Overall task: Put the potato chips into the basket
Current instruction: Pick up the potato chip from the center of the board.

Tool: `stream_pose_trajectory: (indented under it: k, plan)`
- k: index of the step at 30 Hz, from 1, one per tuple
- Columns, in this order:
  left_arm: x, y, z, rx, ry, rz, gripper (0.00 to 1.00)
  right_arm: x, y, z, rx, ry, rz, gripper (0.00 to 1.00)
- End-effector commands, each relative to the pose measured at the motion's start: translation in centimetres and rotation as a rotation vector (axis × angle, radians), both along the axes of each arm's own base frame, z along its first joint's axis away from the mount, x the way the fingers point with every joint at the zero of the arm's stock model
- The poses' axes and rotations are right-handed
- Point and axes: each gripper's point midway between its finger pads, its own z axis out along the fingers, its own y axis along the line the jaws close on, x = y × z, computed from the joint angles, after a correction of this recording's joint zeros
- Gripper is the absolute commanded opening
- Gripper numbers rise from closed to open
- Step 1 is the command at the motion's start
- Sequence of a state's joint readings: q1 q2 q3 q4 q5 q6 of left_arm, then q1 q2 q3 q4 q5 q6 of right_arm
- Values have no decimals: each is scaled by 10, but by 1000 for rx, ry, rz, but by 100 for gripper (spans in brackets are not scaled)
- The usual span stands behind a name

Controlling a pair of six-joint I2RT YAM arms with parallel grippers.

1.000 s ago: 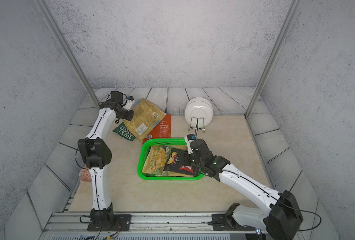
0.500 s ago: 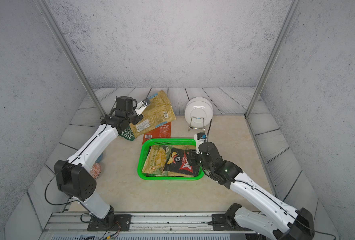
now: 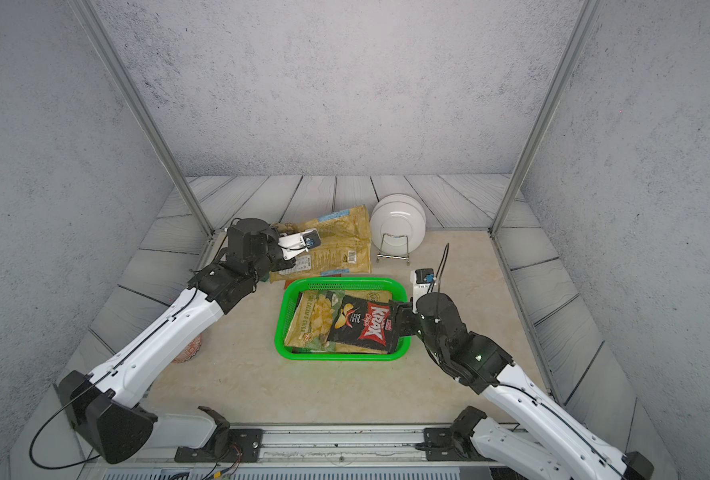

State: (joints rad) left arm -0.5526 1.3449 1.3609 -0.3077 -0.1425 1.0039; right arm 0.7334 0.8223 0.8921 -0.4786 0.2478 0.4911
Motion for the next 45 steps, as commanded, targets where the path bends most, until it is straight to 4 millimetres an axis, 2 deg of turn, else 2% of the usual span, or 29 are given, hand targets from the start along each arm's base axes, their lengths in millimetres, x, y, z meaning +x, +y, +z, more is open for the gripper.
stream_pose_trajectory:
  k: [1,4,8,13,19,21,24,30,36,42,45]
  plan:
    - [-28,-11,-9,-1,108,-97,0,-14,3,31,-26,-38,109,71]
    - [-51,-21,-32,41,212,-182,0,-22,14,43,-50,-9,213,74]
    - [-72,-29,-48,61,297,-250,0,-25,28,58,-88,64,316,76]
    - [-80,-37,-50,66,301,-276,0,-3,48,71,-62,175,377,77]
    - [-86,-44,-49,72,296,-302,0,35,83,77,29,284,485,77]
    - [-87,-45,-48,70,291,-307,0,42,98,78,43,311,551,77]
    - [-88,-48,-47,73,285,-315,0,50,116,72,63,355,641,77]
    - [-88,-50,-46,73,273,-317,0,63,136,54,91,427,742,77]
    - [-88,-52,-44,69,268,-322,0,71,145,31,78,491,788,76]
    - [-87,-52,-44,68,266,-318,0,70,150,9,73,546,837,75]
    - [-87,-52,-43,66,262,-315,0,66,154,6,95,564,880,73]
